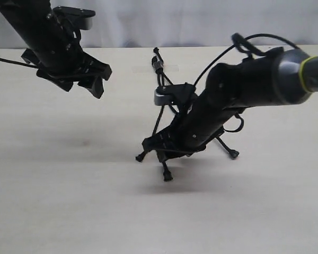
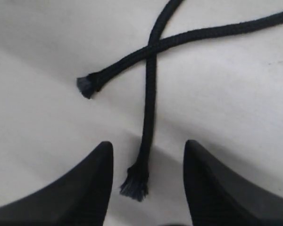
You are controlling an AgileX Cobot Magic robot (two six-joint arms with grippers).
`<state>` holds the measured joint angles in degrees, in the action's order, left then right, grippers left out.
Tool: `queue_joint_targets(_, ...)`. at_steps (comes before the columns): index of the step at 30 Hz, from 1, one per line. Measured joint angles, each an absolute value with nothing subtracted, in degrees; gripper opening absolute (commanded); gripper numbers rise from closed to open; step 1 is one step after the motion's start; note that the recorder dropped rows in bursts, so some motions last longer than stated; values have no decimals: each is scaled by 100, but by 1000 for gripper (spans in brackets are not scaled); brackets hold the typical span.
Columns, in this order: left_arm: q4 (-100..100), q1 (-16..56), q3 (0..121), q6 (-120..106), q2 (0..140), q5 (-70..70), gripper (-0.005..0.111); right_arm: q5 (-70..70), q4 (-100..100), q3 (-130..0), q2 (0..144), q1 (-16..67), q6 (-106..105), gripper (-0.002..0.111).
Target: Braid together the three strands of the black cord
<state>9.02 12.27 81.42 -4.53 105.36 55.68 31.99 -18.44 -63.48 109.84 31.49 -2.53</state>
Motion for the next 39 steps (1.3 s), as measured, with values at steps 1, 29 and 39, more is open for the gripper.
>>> queue_joint_targets(1,1006,1216,8142,-519,10503,5608,66,3199,-1570,-6393,11066,3255,0,45)
queue_joint_targets(29,1375,1202,8142,-697,10431,5599,66,3693,3014,-6782,11098,3250,413,4)
queue_joint_targets(39,1375,1202,8142,-839,10431,5790,66,2941,3766,-6782,11476,2750,402,4)
